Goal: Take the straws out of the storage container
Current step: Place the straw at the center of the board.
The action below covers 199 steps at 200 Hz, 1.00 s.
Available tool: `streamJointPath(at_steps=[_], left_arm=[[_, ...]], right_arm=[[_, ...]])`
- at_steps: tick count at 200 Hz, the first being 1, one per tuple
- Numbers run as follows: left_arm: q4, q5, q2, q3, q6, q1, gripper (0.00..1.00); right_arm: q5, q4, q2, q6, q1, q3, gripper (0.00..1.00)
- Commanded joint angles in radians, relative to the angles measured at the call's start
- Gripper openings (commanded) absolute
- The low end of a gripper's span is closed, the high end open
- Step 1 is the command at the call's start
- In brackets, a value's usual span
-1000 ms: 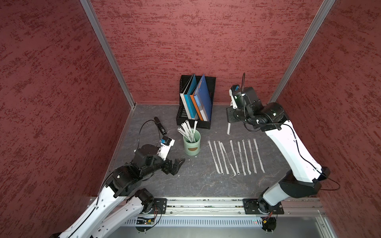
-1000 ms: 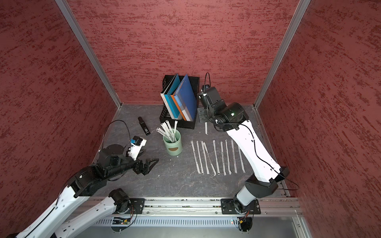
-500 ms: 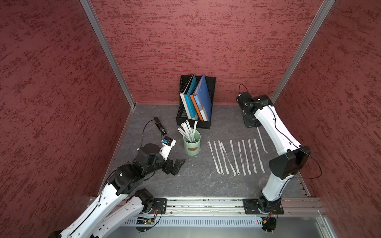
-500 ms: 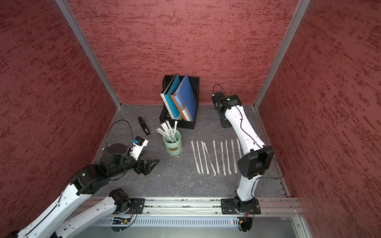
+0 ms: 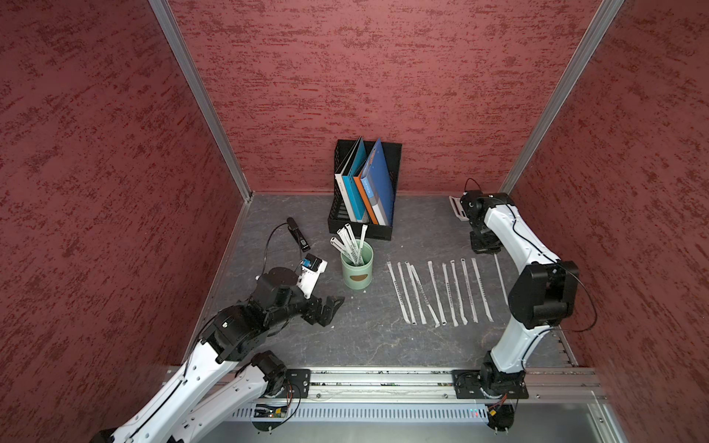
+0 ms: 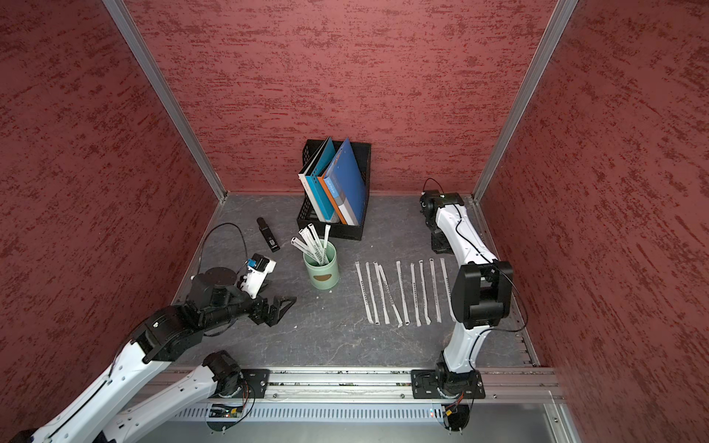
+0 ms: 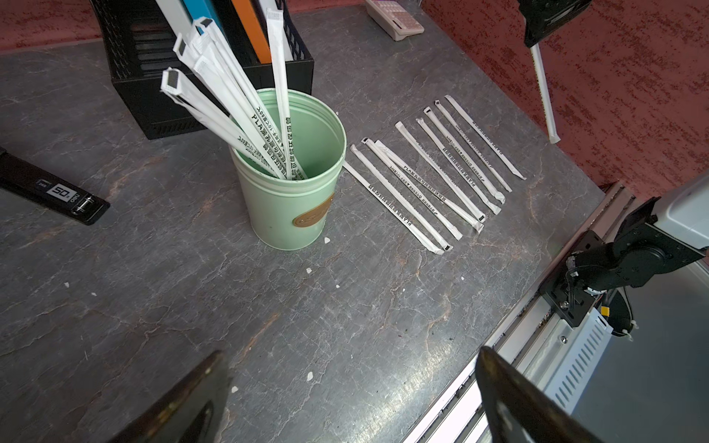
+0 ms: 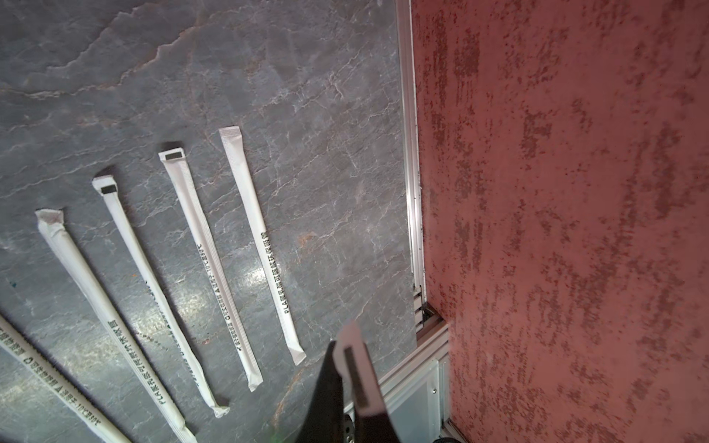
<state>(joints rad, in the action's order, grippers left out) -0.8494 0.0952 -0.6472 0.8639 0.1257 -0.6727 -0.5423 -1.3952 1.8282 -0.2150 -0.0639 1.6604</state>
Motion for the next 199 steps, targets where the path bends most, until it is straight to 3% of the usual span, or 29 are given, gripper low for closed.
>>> streamJointPath(at_steps=[1,65,199], left_arm=[[-0.002,-0.015,0.006,0.011,0.006,0.001,0.99],[-0.003,-0.032,-0.002,0.009,0.006,0.002,0.99],[0.007,-0.013,0.005,0.007,0.002,0.004,0.99]], right_arm=[[0.058,0.109,0.045,0.013,0.026,-0.031,0.00],[0.059,0.187,0.176,0.043,0.062,-0.040,0.00],[0.066,0.236,0.251,0.088,0.110,-0.069,0.02]])
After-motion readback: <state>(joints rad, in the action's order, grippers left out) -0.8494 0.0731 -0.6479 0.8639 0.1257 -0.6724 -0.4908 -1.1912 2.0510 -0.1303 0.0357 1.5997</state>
